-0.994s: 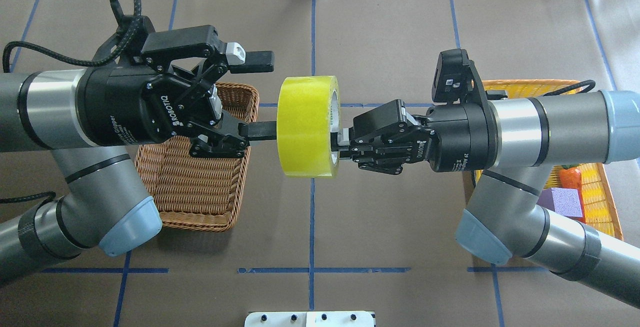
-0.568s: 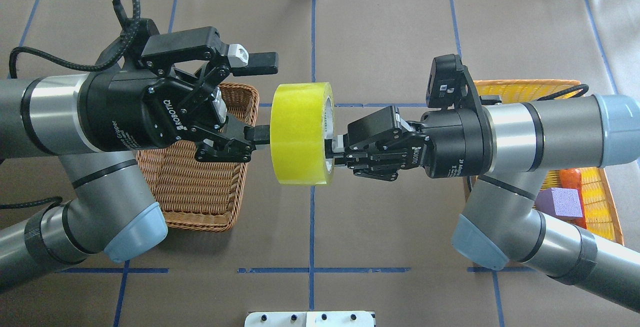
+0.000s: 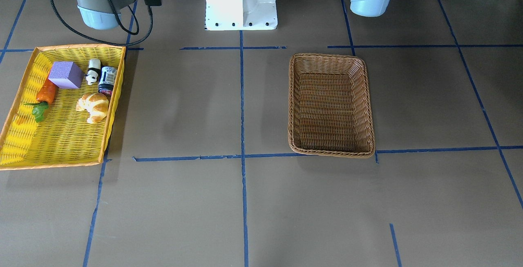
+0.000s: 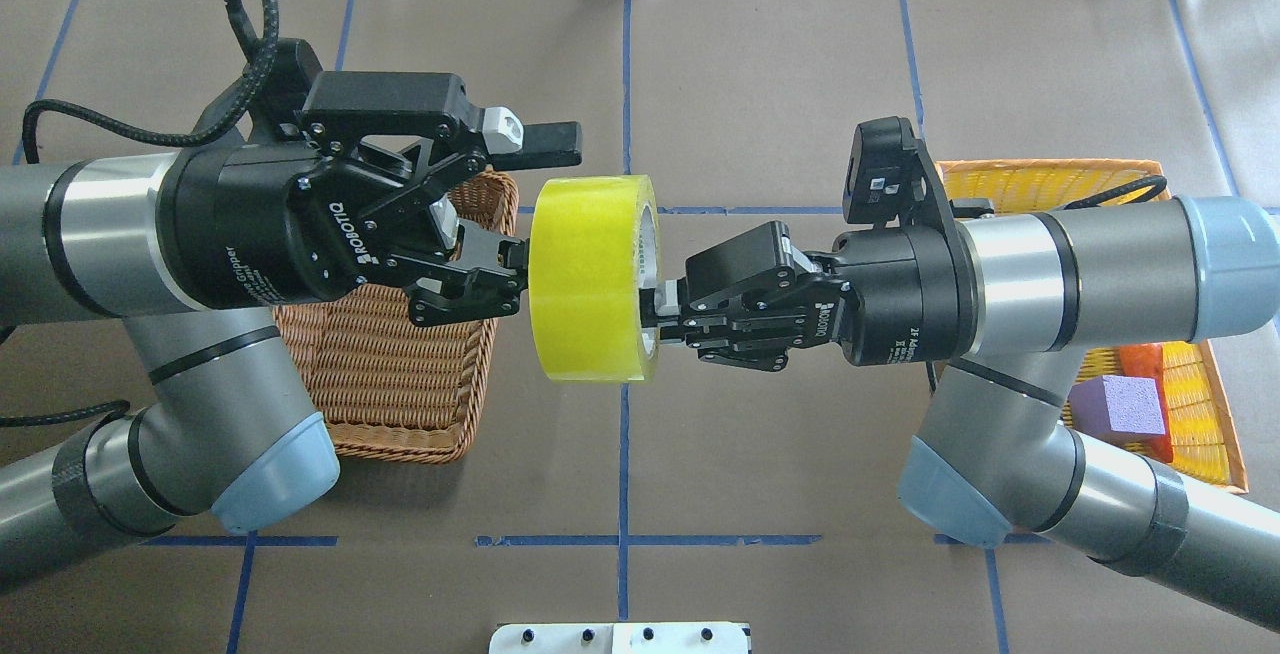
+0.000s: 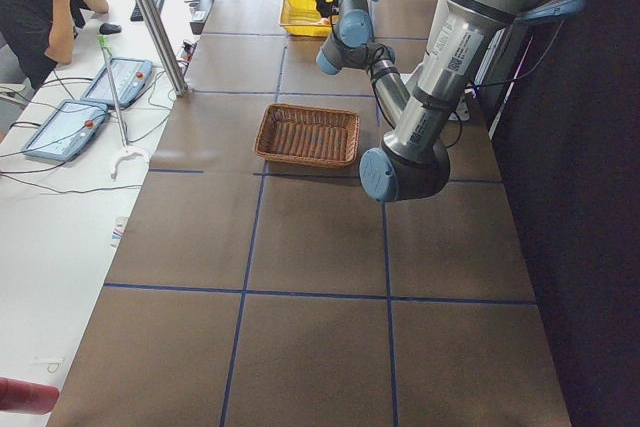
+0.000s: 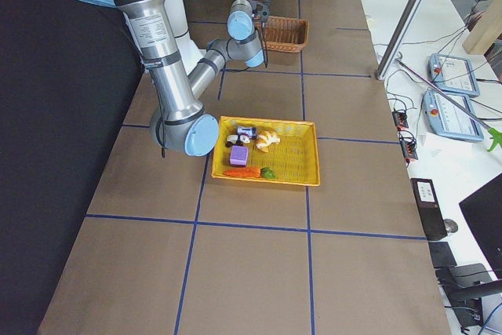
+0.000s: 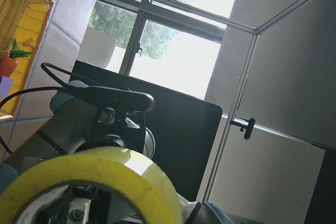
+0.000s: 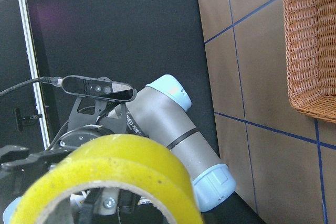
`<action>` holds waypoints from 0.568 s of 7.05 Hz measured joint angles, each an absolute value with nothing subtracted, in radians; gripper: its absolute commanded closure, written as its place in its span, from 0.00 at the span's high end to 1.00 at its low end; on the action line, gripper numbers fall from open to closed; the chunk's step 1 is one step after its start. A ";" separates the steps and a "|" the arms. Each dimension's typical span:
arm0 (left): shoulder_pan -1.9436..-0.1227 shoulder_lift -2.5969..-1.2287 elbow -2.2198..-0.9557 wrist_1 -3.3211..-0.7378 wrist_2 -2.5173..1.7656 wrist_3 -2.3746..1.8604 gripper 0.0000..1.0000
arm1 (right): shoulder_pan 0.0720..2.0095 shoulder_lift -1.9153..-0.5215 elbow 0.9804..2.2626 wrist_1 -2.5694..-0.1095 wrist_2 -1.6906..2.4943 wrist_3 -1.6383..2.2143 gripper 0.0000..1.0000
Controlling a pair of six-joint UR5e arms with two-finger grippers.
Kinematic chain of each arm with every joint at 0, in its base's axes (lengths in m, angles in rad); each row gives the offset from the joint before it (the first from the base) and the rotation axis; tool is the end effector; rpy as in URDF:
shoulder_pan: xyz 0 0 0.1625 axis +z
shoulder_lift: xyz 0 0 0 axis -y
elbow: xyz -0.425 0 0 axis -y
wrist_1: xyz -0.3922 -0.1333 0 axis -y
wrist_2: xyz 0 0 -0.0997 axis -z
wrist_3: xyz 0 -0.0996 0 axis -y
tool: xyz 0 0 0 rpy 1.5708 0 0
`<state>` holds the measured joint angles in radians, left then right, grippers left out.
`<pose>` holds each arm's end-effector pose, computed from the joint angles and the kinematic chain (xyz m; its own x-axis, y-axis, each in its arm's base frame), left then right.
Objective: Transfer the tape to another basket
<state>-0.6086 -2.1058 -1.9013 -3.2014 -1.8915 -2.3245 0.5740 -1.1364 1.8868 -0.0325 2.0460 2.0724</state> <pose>0.3094 -0.3398 0.0940 -0.7427 -0.2740 -0.6110 -0.1663 0.9593 -0.2281 -0.3444 -0.3272 0.1472 -0.5774 0.1358 0.8051 0.0960 0.9905 -0.0983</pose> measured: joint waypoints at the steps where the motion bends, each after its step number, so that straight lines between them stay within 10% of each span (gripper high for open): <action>1: -0.608 -2.103 -1.902 -3.202 -1.891 -2.322 0.00 | 0.574 -1.136 1.887 -0.033 2.041 2.072 1.00; 4: -0.610 -2.090 -1.919 -3.202 -1.891 -2.317 0.00 | 0.578 -1.143 1.888 -0.026 2.036 2.073 1.00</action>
<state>-0.6095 -2.0903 -1.9192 -3.2019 -1.8914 -2.3167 0.5780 -1.1434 1.8875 -0.0263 2.0356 2.0732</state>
